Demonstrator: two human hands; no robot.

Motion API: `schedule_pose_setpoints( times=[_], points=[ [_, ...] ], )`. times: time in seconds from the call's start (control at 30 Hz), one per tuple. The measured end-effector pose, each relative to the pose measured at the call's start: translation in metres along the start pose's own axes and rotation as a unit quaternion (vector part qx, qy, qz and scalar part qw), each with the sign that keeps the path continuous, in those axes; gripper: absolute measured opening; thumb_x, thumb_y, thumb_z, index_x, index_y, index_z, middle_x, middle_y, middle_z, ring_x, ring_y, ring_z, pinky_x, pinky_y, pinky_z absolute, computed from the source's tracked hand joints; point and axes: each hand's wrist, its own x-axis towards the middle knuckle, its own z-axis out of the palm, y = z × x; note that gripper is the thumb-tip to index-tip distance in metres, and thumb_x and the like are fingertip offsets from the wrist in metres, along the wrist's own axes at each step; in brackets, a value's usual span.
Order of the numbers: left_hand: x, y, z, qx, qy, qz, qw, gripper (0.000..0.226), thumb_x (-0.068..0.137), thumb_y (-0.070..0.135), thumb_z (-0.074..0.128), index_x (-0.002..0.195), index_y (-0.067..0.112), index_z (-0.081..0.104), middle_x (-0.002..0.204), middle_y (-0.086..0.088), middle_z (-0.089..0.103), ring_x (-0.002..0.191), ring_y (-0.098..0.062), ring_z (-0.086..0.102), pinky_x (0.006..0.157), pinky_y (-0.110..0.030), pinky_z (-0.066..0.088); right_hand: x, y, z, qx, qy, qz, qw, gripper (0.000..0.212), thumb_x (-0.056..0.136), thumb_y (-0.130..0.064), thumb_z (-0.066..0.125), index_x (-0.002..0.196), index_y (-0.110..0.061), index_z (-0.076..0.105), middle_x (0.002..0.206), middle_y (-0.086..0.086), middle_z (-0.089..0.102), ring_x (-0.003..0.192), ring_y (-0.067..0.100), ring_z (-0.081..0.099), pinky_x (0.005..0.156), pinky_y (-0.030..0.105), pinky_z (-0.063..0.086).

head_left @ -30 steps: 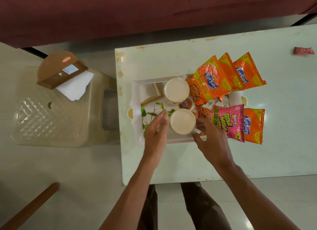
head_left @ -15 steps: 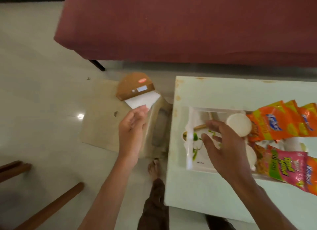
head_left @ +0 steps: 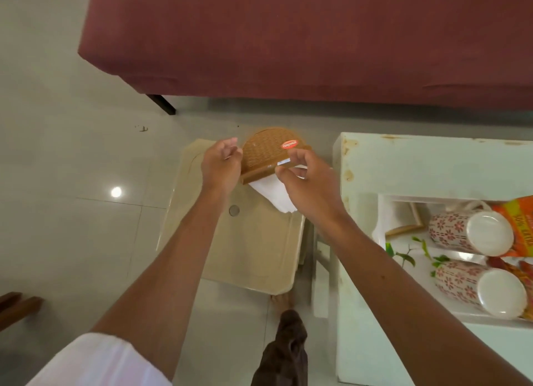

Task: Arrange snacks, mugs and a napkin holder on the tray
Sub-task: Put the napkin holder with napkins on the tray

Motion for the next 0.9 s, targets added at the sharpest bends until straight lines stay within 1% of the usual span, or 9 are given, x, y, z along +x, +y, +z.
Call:
schedule_pose_setpoints(
  times=[0.17,0.27,0.37,0.5,0.57,0.63,0.7,0.8,0.9],
  points=[
    [0.006,-0.009,0.002,-0.024,-0.012,-0.007,1.0,0.038,0.095,0.008,0.064,0.132,0.017,0.062,0.125,-0.006,0.071,0.111,-0.017,0.069,0.097,-0.036,0.057,0.006,0.001,0.015,-0.021,-0.001,0.012,1.0,0.045,0.094,-0.035,0.062,0.136,-0.025,0.052,0.136,-0.012,0.057,0.099,-0.005,0.051,0.072,0.004,0.035],
    [-0.006,-0.004,-0.002,-0.093,-0.019,-0.012,0.995,0.043,0.09,0.006,0.071,0.13,0.018,0.063,0.114,-0.005,0.075,0.103,-0.014,0.073,0.086,-0.028,0.061,0.003,0.002,0.011,0.007,0.029,0.022,0.999,0.041,0.094,-0.035,0.061,0.133,-0.027,0.054,0.13,-0.014,0.059,0.087,-0.009,0.052,0.086,0.016,0.048],
    [-0.04,0.008,0.0,-0.126,-0.031,0.054,0.99,0.047,0.086,0.001,0.074,0.129,0.016,0.063,0.107,-0.003,0.075,0.094,-0.008,0.074,0.077,-0.024,0.061,-0.003,0.001,0.004,0.044,0.065,0.035,0.996,0.041,0.092,-0.044,0.06,0.131,-0.032,0.053,0.126,-0.019,0.058,0.097,-0.002,0.055,0.093,0.025,0.05],
    [-0.101,0.014,0.017,-0.16,-0.079,0.14,0.974,0.045,0.086,0.0,0.075,0.127,0.014,0.064,0.111,-0.007,0.076,0.099,-0.015,0.076,0.086,-0.037,0.062,-0.015,0.001,-0.011,0.14,0.07,0.018,0.988,0.019,0.089,-0.053,0.061,0.106,-0.054,0.052,0.099,-0.03,0.062,0.093,-0.009,0.063,0.081,0.018,0.054],
    [-0.129,0.011,0.03,-0.145,-0.09,0.161,0.972,0.043,0.087,0.002,0.074,0.127,0.014,0.065,0.112,-0.002,0.077,0.101,-0.01,0.075,0.088,-0.038,0.062,-0.02,0.007,-0.023,0.182,0.077,0.027,0.98,0.031,0.086,-0.056,0.064,0.113,-0.055,0.05,0.108,-0.025,0.063,0.102,-0.002,0.064,0.091,0.03,0.056],
    [-0.147,0.006,0.042,-0.117,-0.105,0.181,0.971,0.042,0.088,0.003,0.073,0.127,0.016,0.065,0.115,0.002,0.076,0.103,-0.005,0.073,0.091,-0.034,0.06,-0.027,0.018,-0.034,0.196,0.078,0.06,0.976,0.065,0.084,-0.059,0.064,0.141,-0.045,0.036,0.133,-0.013,0.057,0.12,0.012,0.059,0.101,0.041,0.051],
    [-0.164,0.005,0.051,-0.082,-0.127,0.222,0.963,0.041,0.091,0.006,0.071,0.13,0.015,0.064,0.119,0.002,0.075,0.105,-0.001,0.071,0.092,-0.027,0.059,-0.035,0.03,-0.049,0.215,0.083,0.083,0.969,0.07,0.086,-0.055,0.064,0.146,-0.047,0.03,0.14,-0.009,0.053,0.123,0.017,0.057,0.101,0.046,0.051],
    [-0.181,0.005,0.059,-0.103,-0.033,0.256,0.961,0.028,0.095,0.01,0.068,0.122,0.008,0.068,0.108,-0.003,0.078,0.096,-0.006,0.075,0.08,-0.028,0.063,-0.049,0.05,-0.077,0.222,0.084,0.075,0.968,0.06,0.088,-0.047,0.066,0.142,-0.048,0.038,0.134,-0.014,0.054,0.11,0.009,0.062,0.091,0.037,0.057],
    [-0.192,0.017,0.069,-0.202,-0.01,0.121,0.972,0.031,0.098,0.031,0.06,0.124,0.017,0.067,0.119,0.001,0.075,0.112,-0.013,0.07,0.095,-0.04,0.058,-0.068,0.071,-0.108,0.197,0.069,0.036,0.977,0.058,0.087,-0.044,0.066,0.14,-0.049,0.04,0.131,-0.021,0.051,0.103,-0.001,0.058,0.063,0.01,0.054]
  ],
)
